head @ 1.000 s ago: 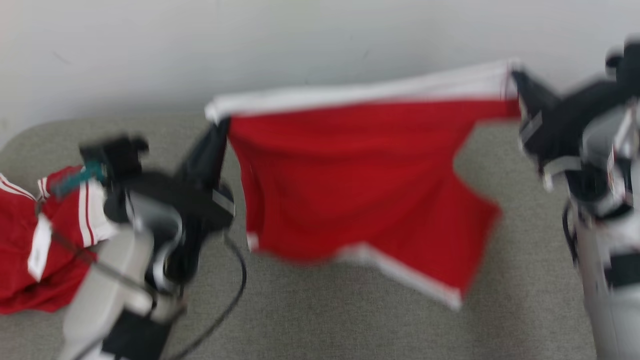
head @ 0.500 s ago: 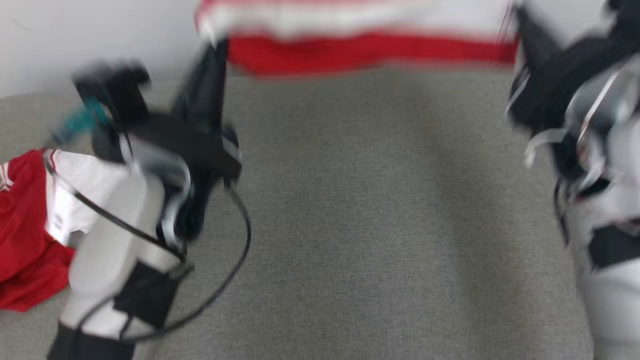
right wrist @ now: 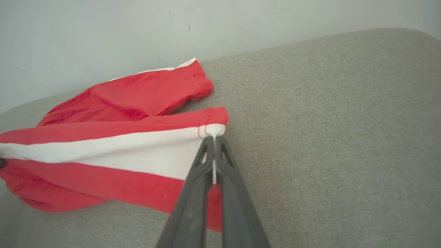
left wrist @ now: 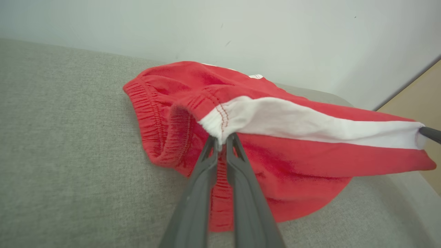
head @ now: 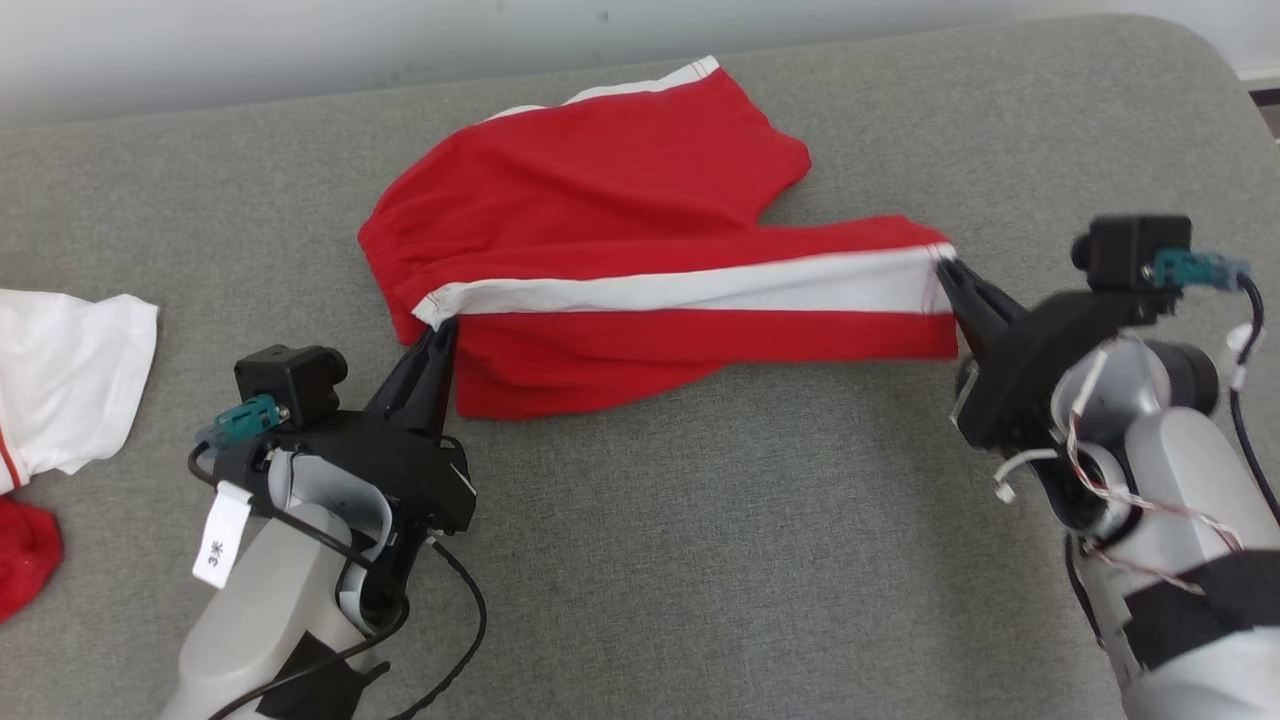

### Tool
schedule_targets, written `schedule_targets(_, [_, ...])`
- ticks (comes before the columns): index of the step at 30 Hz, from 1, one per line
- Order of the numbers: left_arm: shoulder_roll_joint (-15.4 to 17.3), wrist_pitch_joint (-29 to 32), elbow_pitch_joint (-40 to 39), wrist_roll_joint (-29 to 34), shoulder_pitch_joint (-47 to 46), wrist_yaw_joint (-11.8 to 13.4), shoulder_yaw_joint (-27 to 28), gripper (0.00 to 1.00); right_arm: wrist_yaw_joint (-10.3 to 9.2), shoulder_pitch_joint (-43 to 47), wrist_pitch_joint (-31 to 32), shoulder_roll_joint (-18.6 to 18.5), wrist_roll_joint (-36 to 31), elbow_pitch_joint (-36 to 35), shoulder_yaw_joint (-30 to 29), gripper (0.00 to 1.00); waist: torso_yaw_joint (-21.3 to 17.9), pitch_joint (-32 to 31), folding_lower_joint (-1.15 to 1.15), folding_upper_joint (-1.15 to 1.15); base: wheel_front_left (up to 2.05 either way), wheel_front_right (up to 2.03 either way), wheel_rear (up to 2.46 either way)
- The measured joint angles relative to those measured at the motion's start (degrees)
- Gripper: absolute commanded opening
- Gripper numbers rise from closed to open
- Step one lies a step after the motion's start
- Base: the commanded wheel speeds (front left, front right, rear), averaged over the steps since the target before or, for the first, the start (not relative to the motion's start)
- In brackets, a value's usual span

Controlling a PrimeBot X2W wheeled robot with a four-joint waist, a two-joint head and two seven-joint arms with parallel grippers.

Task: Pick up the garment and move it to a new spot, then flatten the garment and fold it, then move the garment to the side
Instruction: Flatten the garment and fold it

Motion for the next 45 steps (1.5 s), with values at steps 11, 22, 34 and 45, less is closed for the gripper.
schedule_targets(11, [1.2,-4.5,3.8,1.4,5.7,-1.5,-2.8,0.44,2.72,9.0,-1.1,-2.2,0.8,0.6,-0.5,0.0,0.8,-3.8,-0.02,-0.01,0.0,0.0,0.0])
schedule_targets(22, [2.7,-5.5,2.6,4.5,13.9,-1.9,-7.4,0.25,3.23,18.0,-1.8,-2.6,1.2,-0.1,-0.6,0.0,2.8,-9.4,-0.02,-0.01,0.0,0.0,0.0])
schedule_targets(34, [4.0,-5.9,0.1,4.6,20.6,-0.7,-6.9,1.0,2.85,22.5,-1.5,-3.8,-0.1,-0.3,0.5,1.0,4.3,-11.7,-0.02,-0.01,0.0,0.0,0.0])
schedule_targets(45, [5.4,-3.8,-3.3,3.9,15.3,-0.8,-5.3,1.0,2.07,22.5,-1.5,-3.6,-0.5,-0.4,0.9,1.0,4.5,-12.5,-0.02,-0.01,0.0,0.0,0.0])
